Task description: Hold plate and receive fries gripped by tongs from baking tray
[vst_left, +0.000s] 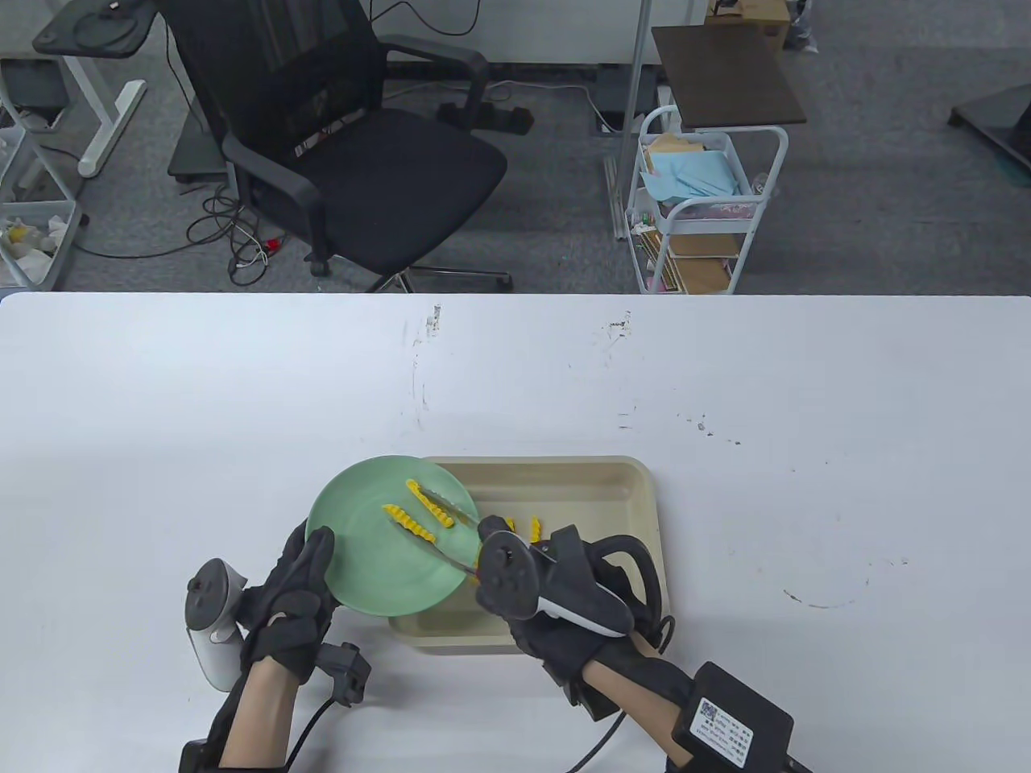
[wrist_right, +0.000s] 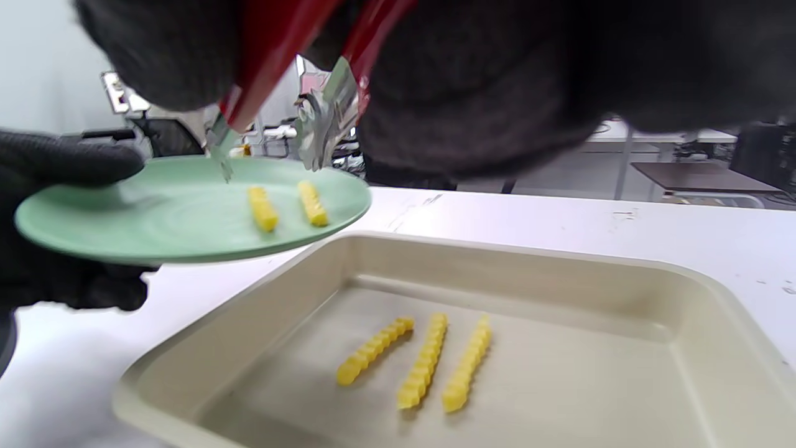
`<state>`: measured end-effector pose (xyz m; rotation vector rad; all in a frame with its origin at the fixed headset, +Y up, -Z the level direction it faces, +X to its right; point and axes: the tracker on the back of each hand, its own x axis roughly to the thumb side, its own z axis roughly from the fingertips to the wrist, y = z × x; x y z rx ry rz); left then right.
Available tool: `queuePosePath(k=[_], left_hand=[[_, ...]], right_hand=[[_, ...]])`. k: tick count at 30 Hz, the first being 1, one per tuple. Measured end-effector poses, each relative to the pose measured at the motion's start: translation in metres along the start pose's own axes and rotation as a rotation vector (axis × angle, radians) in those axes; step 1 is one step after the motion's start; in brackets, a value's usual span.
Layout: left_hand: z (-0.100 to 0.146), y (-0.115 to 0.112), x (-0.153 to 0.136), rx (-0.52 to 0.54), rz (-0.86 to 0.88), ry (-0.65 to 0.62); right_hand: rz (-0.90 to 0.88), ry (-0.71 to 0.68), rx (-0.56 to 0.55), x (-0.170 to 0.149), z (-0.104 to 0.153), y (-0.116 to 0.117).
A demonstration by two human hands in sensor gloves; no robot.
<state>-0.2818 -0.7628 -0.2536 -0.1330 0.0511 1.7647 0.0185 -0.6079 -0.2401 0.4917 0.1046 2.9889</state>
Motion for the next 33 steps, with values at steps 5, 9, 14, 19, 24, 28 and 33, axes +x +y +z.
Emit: queuePosePath(k=[5,9,14,19,24,28,33], left_hand=[[0.0,0.0,0.0,0.003,-0.004,-0.002],[0.0,0.001,0.0,0.008,-0.01,-0.002],[0.0,0.001,0.001,0.009,-0.008,-0.007],[0.001,0.002,0.001,0.012,-0.013,-0.004],[0.001,0.003,0.001,0.017,-0.022,-0.005],[0.001,0.003,0.001,0.017,-0.023,-0.005],[0.001,0.003,0.001,0.018,-0.037,-0.005]], right_hand=[[-0.028,0.137,0.025,-0.041,0.008,-0.001],[-0.01,0.239,0.07,-0.075,0.014,0.014],[-0.037,0.295,0.182,-0.099,0.015,0.043],[-0.004,0.29,0.212,-0.096,0.013,0.061],[0.044,0.279,0.215,-0.089,0.009,0.067],[0.065,0.28,0.216,-0.083,0.006,0.069],[0.135,0.286,0.216,-0.074,0.003,0.071]])
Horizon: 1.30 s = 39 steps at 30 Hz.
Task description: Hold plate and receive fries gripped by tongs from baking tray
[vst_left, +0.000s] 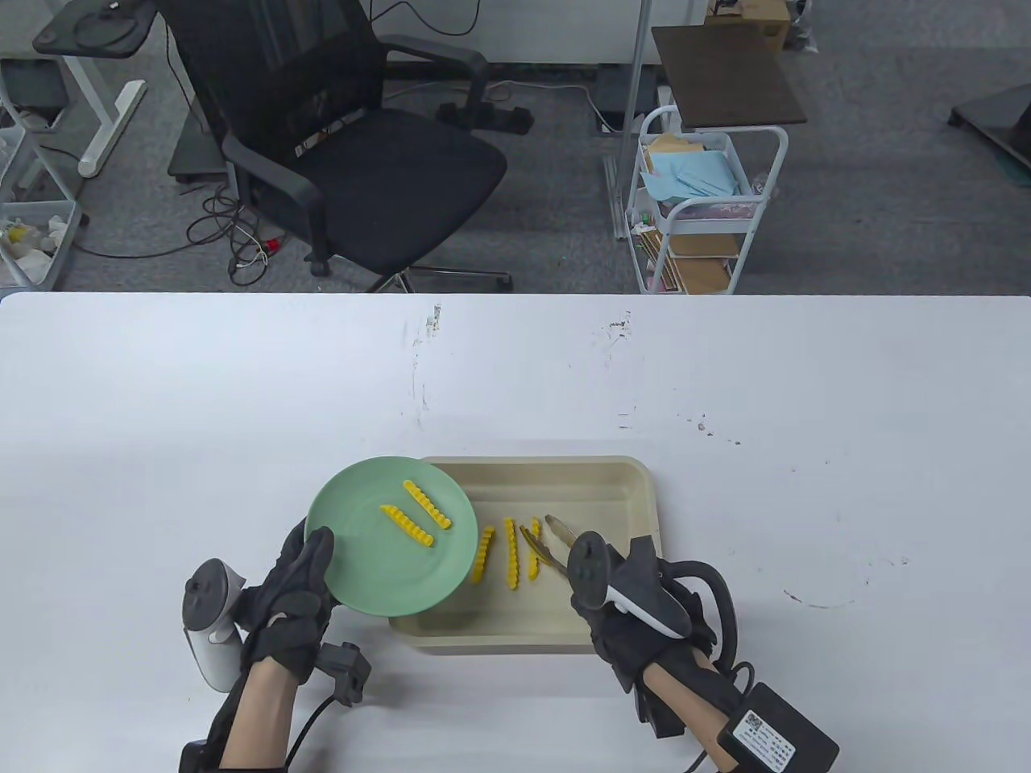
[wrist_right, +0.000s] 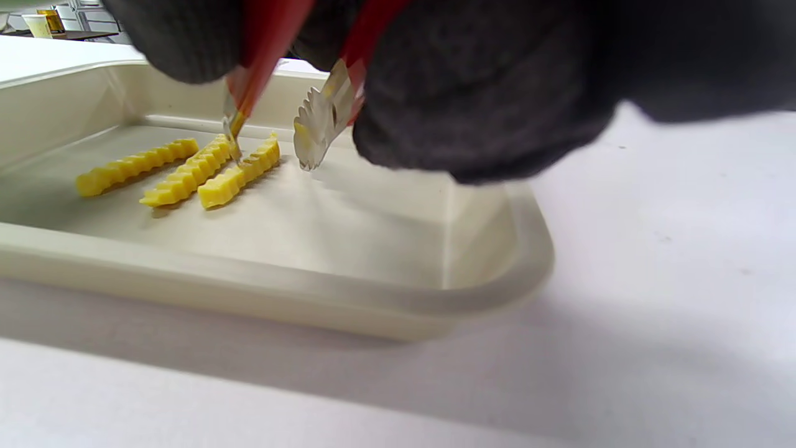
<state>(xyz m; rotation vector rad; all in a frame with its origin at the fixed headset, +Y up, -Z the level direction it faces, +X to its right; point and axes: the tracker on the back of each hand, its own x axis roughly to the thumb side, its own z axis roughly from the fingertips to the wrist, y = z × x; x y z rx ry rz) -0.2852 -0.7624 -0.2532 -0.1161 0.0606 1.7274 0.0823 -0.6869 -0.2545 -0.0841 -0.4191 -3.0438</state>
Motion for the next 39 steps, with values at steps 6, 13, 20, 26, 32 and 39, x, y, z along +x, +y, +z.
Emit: queuePosePath(k=[6,13,20,26,32,39], left_hand=[[0.0,0.0,0.0,0.001,0.003,0.0],[0.0,0.001,0.001,0.002,0.003,-0.003],[0.001,0.001,0.001,0.015,0.007,-0.015],[0.002,0.003,0.002,0.042,0.024,-0.036],[0.002,0.003,0.002,0.038,0.019,-0.032],[0.002,0.002,0.002,0.036,0.02,-0.024]], right_hand=[[0.002,0.004,-0.009,0.004,-0.001,-0.002],[-0.102,0.005,0.001,-0.009,-0.008,-0.001],[-0.273,0.006,-0.003,-0.033,-0.012,-0.002],[-0.396,-0.039,-0.154,-0.04,0.002,-0.028],[-0.41,-0.177,-0.254,-0.014,0.026,-0.064],[-0.308,-0.365,-0.289,0.041,0.042,-0.074]])
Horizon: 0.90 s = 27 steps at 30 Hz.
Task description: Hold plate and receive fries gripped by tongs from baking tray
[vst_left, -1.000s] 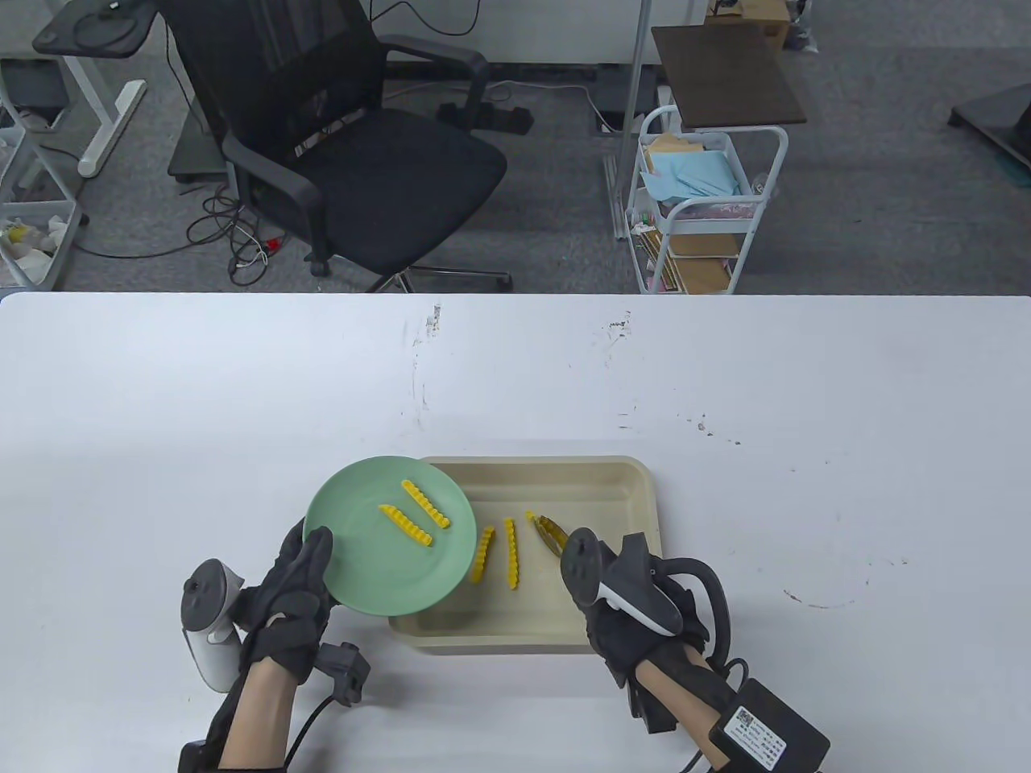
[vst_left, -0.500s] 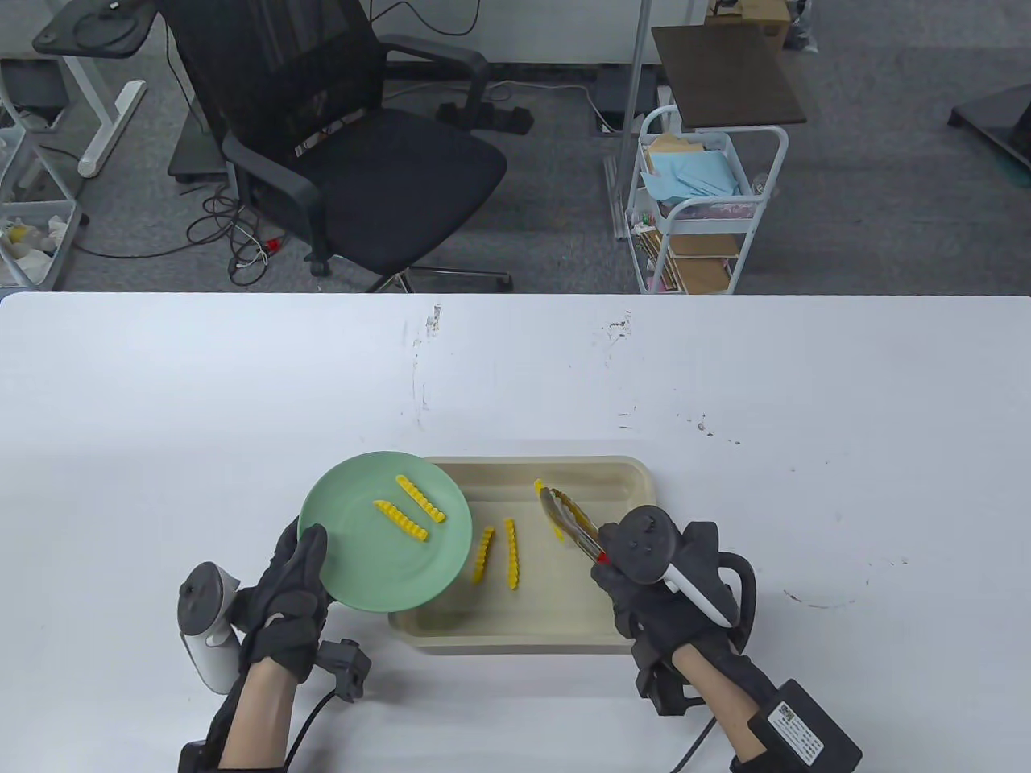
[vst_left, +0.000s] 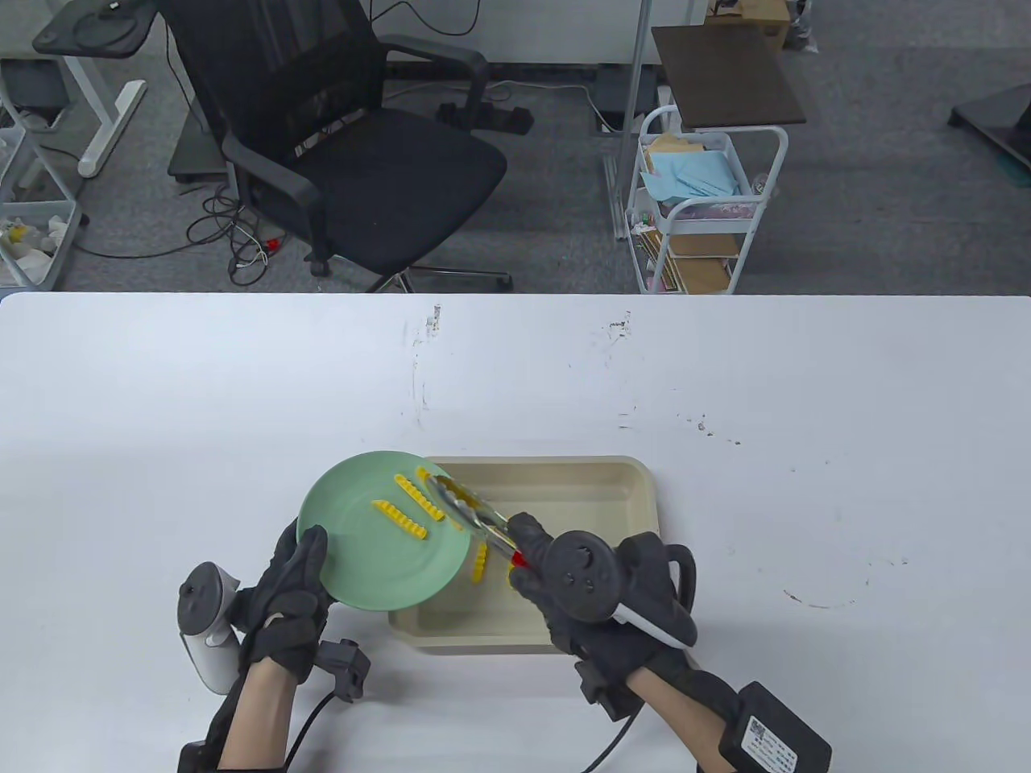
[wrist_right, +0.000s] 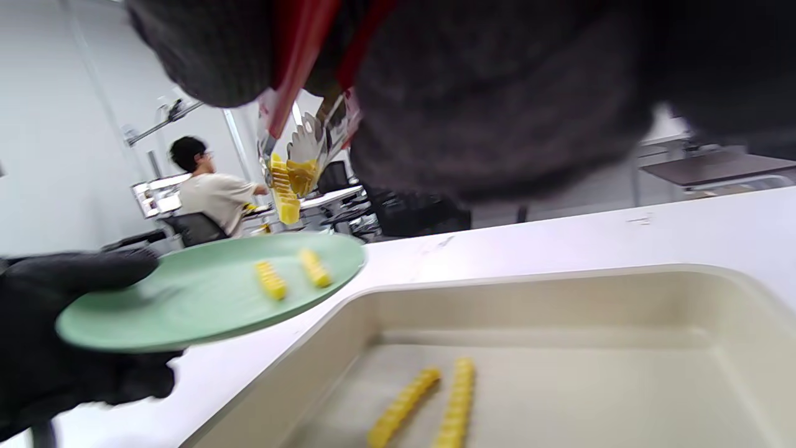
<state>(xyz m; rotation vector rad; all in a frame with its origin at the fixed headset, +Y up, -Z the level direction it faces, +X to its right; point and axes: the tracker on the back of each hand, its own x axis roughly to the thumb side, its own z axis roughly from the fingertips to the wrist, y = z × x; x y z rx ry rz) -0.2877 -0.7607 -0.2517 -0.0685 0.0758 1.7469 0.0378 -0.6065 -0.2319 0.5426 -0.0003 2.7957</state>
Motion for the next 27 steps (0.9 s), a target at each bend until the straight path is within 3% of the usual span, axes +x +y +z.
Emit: queuePosePath(k=[8,12,27], left_hand=[[0.0,-0.001,0.0,-0.017,0.008,0.004],[-0.001,-0.001,0.001,-0.022,0.01,0.006],[-0.001,-0.002,0.0,-0.026,0.028,0.013]], right_hand=[[0.119,-0.074,0.083,0.039,-0.016,0.02],[0.197,-0.095,0.068,0.049,-0.02,0.022],[0.227,-0.123,0.068,0.045,-0.018,0.024]])
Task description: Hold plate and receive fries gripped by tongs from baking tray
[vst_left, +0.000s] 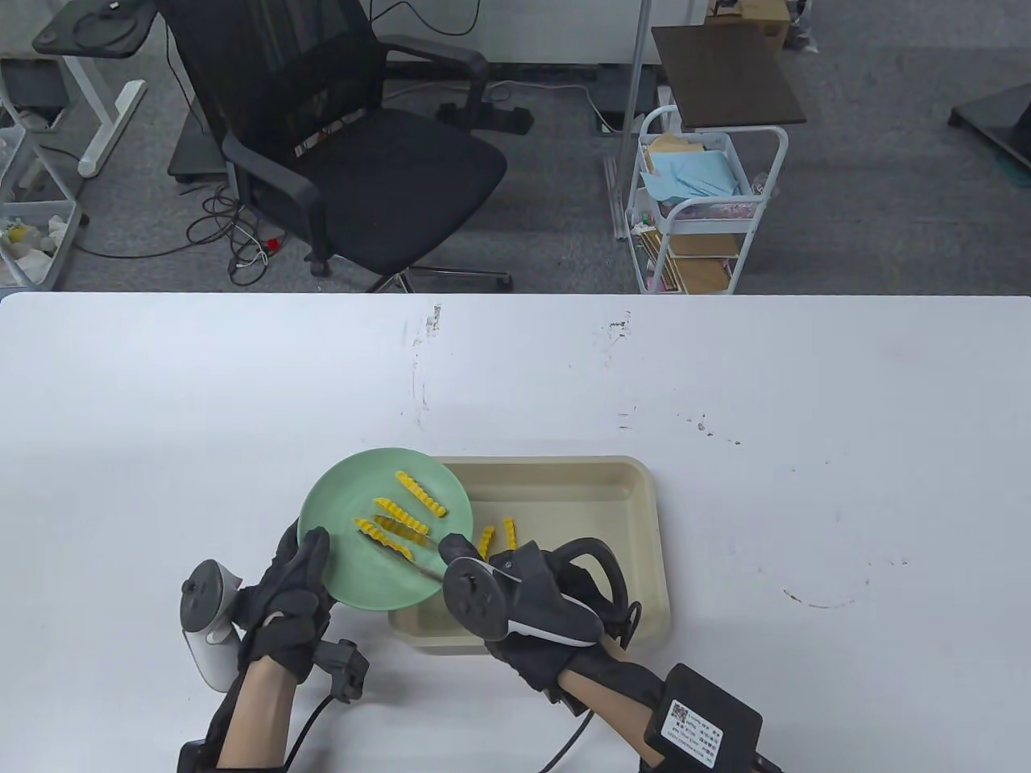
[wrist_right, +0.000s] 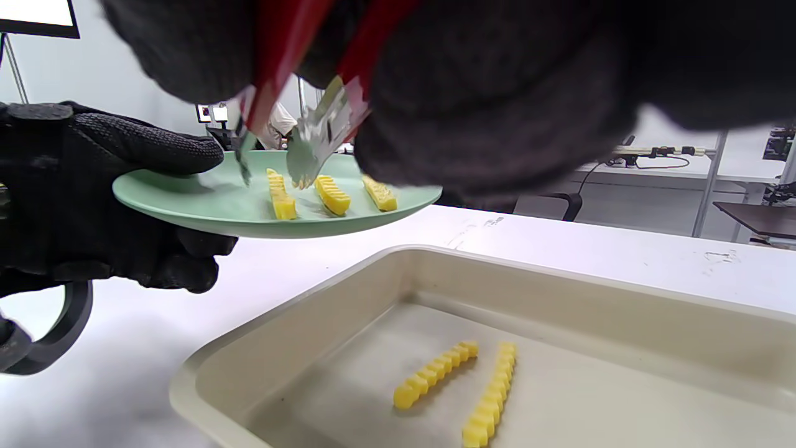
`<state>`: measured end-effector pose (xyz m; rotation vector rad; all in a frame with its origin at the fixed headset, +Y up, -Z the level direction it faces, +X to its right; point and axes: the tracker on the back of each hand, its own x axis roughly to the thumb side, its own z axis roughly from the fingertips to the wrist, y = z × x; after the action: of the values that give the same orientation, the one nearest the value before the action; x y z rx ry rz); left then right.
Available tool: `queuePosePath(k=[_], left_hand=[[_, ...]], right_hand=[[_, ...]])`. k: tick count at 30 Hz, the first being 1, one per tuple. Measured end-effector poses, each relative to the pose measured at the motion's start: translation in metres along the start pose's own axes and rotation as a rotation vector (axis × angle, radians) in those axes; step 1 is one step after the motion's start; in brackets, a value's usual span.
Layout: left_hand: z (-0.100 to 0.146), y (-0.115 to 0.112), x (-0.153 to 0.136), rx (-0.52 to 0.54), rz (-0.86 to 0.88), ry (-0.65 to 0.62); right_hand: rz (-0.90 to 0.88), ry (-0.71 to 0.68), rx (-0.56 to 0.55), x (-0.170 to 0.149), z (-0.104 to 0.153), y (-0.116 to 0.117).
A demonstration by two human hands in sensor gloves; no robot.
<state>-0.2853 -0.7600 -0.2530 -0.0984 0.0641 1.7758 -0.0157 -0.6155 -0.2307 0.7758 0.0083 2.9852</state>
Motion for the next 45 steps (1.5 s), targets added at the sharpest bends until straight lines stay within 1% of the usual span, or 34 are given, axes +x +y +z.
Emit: queuePosePath(k=[3,5,8,11,12,14,17,19,24,28,33,37,45], left_hand=[[0.0,0.0,0.0,0.004,0.003,0.001],[0.0,0.001,0.001,0.008,0.002,-0.001],[0.0,0.001,0.001,0.013,0.002,-0.005],[0.0,0.002,0.001,0.014,0.003,-0.01],[0.0,0.002,0.001,0.013,0.003,-0.011],[0.0,0.002,0.001,0.013,0.003,-0.011],[0.0,0.002,0.001,0.016,-0.001,-0.013],[0.001,0.003,0.002,0.016,-0.002,-0.014],[0.001,0.003,0.002,0.02,-0.003,-0.014],[0.001,0.003,0.002,0.02,-0.01,-0.012],[0.001,0.004,0.002,0.018,-0.012,-0.012],[0.001,0.004,0.002,0.018,-0.009,-0.015],[0.001,0.004,0.002,0.011,-0.008,-0.013]], right_hand=[[-0.016,0.025,-0.045,-0.01,0.007,-0.006],[-0.032,0.074,-0.084,-0.022,0.012,-0.012],[-0.053,0.171,-0.078,-0.042,0.019,-0.017],[-0.042,0.277,-0.106,-0.064,0.026,-0.014],[-0.035,0.305,-0.093,-0.07,0.028,-0.012],[-0.026,0.356,-0.016,-0.086,0.031,-0.002],[-0.045,0.411,0.096,-0.103,0.033,0.016],[-0.03,0.434,0.14,-0.109,0.033,0.028],[-0.029,0.448,0.256,-0.111,0.033,0.052],[-0.074,0.447,0.305,-0.107,0.032,0.062],[-0.083,0.451,0.331,-0.102,0.028,0.069],[-0.026,0.447,0.32,-0.096,0.025,0.074],[0.091,0.462,0.311,-0.089,0.023,0.075]])
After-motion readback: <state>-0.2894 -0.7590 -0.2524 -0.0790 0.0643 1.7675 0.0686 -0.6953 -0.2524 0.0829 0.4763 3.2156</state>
